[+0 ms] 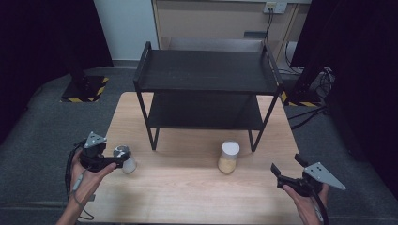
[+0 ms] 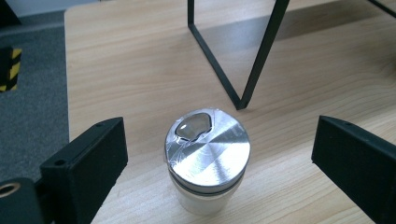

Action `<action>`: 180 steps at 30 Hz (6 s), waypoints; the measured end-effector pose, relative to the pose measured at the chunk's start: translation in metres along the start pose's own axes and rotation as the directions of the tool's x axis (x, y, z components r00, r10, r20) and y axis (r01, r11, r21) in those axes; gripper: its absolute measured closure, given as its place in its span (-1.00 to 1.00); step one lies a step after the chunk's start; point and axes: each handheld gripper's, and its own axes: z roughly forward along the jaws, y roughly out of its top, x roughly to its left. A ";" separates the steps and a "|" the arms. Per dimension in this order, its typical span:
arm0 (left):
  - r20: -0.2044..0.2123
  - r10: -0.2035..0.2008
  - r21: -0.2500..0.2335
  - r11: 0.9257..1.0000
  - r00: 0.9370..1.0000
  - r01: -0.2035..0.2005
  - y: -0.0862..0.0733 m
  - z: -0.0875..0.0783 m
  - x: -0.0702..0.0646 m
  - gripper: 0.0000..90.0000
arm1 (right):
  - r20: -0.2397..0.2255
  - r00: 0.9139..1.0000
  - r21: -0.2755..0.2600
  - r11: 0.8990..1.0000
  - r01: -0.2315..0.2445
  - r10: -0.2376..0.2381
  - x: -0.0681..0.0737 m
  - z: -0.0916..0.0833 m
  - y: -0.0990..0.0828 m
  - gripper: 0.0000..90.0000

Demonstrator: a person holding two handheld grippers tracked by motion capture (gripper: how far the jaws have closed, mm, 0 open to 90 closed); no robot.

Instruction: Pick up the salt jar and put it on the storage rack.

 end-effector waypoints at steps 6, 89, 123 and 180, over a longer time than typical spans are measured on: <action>-0.017 -0.005 0.036 0.999 1.000 0.006 0.003 0.014 0.001 -0.91 | -0.001 1.000 0.004 1.000 -0.004 0.004 0.000 0.000 0.000 -0.93; 0.383 0.467 -0.169 0.883 0.797 -0.437 0.189 -0.079 -0.069 -0.25 | -0.006 1.000 0.003 1.000 -0.017 0.018 -0.004 -0.001 -0.001 -0.92; 0.158 0.273 -0.159 0.956 0.949 -0.248 0.322 -0.052 -0.096 -0.25 | -0.009 0.999 -0.005 0.999 -0.036 0.036 -0.008 -0.003 -0.003 -0.92; 0.226 0.218 -0.330 0.934 0.949 -0.136 0.239 -0.089 -0.058 -0.98 | -0.021 0.999 -0.002 1.000 -0.030 0.030 -0.004 -0.003 -0.002 -0.92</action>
